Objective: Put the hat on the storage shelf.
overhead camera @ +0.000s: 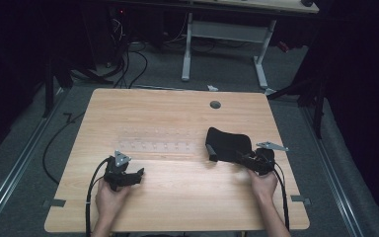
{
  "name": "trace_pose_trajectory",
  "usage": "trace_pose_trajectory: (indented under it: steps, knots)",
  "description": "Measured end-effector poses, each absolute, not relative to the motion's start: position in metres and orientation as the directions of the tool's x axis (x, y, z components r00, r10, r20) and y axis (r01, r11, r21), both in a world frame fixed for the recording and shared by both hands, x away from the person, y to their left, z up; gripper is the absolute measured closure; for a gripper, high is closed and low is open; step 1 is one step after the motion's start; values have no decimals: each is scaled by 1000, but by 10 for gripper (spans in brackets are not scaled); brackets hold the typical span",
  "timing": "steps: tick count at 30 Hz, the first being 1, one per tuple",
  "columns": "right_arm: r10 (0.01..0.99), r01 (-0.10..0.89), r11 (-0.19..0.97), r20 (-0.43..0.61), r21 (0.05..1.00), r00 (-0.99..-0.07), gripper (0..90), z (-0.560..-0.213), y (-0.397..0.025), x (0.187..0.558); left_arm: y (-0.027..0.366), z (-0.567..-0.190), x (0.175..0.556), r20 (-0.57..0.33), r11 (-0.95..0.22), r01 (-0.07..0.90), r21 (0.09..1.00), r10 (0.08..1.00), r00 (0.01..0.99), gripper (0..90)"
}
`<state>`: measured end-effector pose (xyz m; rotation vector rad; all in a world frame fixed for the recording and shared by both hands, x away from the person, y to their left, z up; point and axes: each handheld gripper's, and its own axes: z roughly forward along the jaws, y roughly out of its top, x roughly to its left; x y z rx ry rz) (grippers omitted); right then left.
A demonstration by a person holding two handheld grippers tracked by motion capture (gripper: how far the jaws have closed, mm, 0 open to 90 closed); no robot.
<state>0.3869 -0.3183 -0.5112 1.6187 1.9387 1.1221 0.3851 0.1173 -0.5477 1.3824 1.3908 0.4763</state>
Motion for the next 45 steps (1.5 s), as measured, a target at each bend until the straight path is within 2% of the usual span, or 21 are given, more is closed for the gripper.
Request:
trace_pose_trajectory:
  steps: [7,13,20,31,45]
  knots:
    - [932,651,23,219,759,-288,610,-518,-316,391,117,-548,385,-390,248,463,851,889,240,218]
    - [916,668,5,264,744,-302,742,-521,-318,392,117,-548,385,-390,248,465,850,889,239,218]
    - [900,659,-33,309,752,-308,823,-518,-320,391,117,-548,385,-390,249,462,851,889,241,219]
    - [891,646,-48,325,762,-317,839,-512,-325,388,117,-547,385,-396,252,465,849,886,243,224]
    - [890,625,-52,321,779,-325,841,-498,-337,370,115,-548,385,-395,242,474,847,882,257,188]
